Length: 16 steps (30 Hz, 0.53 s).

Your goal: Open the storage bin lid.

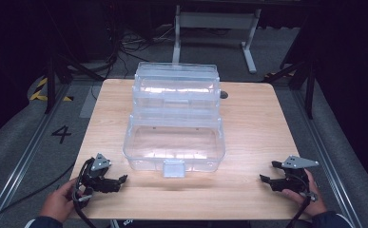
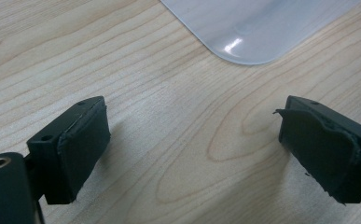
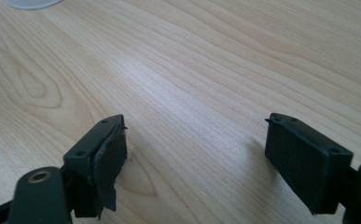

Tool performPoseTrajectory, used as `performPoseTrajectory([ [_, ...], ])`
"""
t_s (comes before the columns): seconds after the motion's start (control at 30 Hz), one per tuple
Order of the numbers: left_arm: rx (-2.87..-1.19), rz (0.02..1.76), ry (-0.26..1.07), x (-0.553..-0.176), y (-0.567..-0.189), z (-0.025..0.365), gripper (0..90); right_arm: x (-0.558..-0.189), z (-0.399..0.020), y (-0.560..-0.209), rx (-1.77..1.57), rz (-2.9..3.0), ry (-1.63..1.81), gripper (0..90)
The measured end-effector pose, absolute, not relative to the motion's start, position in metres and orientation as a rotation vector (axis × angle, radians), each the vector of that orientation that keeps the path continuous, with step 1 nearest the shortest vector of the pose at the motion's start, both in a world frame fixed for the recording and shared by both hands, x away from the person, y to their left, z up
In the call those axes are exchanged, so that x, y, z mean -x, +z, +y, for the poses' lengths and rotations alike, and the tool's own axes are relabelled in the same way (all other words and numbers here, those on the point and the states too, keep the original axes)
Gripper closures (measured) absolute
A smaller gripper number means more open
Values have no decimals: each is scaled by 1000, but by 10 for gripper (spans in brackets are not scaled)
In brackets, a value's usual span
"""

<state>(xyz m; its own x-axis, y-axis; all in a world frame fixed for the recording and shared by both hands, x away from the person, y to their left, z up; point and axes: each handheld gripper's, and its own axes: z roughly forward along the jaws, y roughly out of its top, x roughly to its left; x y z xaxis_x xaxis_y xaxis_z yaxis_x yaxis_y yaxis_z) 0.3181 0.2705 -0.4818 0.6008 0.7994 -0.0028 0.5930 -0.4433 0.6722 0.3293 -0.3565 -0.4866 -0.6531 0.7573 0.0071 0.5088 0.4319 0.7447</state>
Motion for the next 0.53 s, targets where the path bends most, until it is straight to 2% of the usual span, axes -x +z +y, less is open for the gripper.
performPoseTrajectory([
  [0.27, -2185, 1120, 425, -320, -483, 270, 51, -329, -356, -487, -1087, 2360, 1059, 208],
  [0.4, -2201, 1132, 416, -321, -483, 270, 2, -329, -357, -487, -1086, 2361, 1059, 208],
  [0.53, -2199, 1132, 417, -321, -483, 269, 2, -329, -357, -487, -1086, 2361, 1059, 208],
])
